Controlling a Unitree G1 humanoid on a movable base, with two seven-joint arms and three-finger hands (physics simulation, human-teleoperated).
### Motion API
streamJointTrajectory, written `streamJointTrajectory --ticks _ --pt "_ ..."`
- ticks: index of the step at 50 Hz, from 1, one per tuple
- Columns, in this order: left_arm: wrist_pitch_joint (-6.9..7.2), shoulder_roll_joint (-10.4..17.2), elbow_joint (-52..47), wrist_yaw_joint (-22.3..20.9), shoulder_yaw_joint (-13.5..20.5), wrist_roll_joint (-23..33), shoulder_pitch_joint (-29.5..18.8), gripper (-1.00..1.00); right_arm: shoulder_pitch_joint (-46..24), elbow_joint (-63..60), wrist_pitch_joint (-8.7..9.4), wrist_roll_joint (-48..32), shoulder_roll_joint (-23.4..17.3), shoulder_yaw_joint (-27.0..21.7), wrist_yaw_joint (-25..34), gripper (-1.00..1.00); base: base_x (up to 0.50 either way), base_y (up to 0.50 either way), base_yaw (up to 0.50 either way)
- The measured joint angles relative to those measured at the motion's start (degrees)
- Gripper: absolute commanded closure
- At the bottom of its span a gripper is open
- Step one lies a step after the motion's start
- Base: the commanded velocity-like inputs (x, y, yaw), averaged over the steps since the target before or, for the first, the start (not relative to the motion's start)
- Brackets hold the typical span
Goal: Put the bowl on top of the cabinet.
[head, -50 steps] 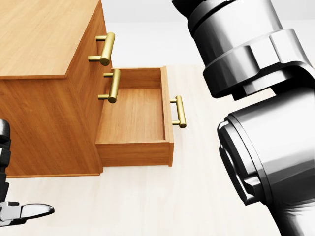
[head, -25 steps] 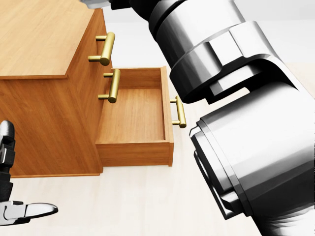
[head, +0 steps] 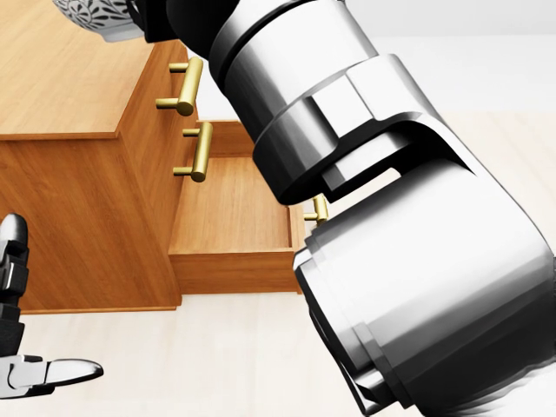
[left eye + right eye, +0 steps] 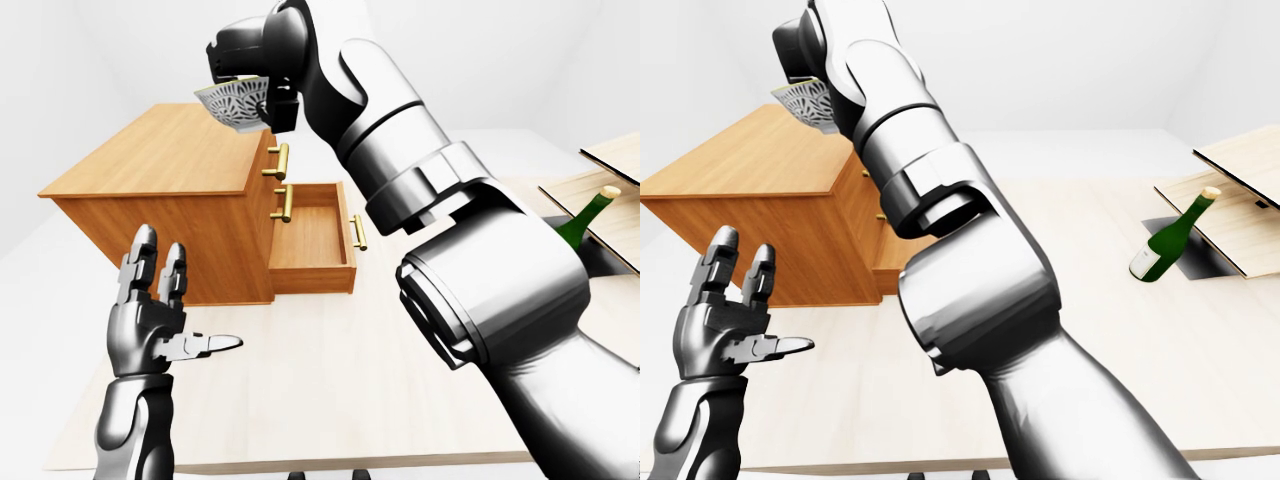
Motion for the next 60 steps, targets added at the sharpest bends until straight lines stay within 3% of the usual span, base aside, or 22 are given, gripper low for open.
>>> streamJointTrajectory --ticks 25,42,60 --pt "0.00 -0.20 -0.39 -0.47 -0.17 -0.02 0.54 -1.00 -0.54 -0.38 -0.53 9.28 3.51 -1.83 0.00 1.00 0.00 0.00 0.00" --pt "0.00 -0.31 -0.65 -0.52 -0.33 0.10 0.60 -1.00 0.36 -0.70 -1.85 16.63 3.70 -1.85 0.00 1.00 0.00 0.00 0.00" --pt "0.00 -0.36 -0.61 -0.56 -0.46 0.21 0.61 -1.00 2.08 -0.68 -1.51 17.90 3.14 -0.82 0.00 1.00 0.00 0.00 0.00"
